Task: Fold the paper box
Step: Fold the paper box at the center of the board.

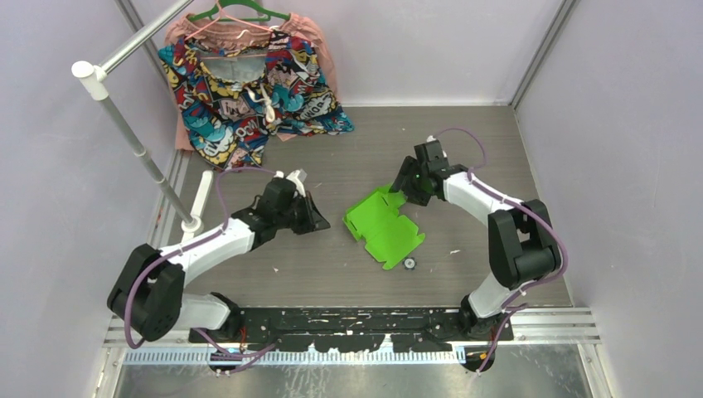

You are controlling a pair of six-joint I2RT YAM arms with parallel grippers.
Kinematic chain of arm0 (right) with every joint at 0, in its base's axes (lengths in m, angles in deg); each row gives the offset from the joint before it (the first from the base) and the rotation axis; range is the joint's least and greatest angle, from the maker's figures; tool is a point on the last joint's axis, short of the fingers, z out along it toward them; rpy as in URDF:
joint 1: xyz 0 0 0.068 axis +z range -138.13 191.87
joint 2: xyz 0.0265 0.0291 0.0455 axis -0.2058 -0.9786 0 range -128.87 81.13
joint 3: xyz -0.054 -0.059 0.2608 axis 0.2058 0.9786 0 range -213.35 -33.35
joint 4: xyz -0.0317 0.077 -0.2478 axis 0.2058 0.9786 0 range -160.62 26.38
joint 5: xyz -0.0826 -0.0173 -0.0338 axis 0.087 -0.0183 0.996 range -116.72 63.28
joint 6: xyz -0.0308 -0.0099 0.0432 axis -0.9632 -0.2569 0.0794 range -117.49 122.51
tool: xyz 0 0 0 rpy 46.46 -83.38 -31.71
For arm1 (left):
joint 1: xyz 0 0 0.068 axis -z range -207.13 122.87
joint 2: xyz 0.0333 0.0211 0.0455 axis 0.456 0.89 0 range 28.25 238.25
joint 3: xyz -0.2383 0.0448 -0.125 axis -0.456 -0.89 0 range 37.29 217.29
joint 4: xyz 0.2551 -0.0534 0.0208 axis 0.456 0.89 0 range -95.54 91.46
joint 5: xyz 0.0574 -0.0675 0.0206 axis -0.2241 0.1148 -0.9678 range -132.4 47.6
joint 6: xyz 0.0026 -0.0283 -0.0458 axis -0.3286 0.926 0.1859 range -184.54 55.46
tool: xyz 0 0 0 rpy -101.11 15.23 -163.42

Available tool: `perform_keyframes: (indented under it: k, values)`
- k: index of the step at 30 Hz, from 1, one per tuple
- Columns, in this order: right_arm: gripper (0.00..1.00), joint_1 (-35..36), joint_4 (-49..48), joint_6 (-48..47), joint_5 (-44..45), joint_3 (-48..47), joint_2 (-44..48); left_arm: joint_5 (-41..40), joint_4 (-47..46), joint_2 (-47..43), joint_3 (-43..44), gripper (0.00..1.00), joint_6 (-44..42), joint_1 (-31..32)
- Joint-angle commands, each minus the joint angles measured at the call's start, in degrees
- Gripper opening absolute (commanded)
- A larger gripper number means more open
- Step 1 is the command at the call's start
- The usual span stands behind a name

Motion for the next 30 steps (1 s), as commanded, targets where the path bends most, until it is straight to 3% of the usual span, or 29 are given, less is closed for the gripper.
perform_keyframes:
  k: [1,7,18,30]
  values:
    - [0.64,-4.17,-15.06,-2.92,-2.05,2.84,3.06,-0.24,1.64,0.06,-0.74,0.00,1.66,0.19]
    - [0.63,-7.11,-26.83,-5.10,-5.59,7.79,1.88,0.28,-0.91,4.97,0.14,0.00,3.67,2.75]
    - [0.62,-8.52,-40.05,-4.44,-17.45,11.51,-4.51,0.31,-4.55,15.80,5.76,0.00,5.12,4.88]
    - [0.62,-9.11,-56.02,1.54,-23.04,19.09,-7.14,-0.23,-3.57,18.32,10.86,0.00,4.83,4.85]
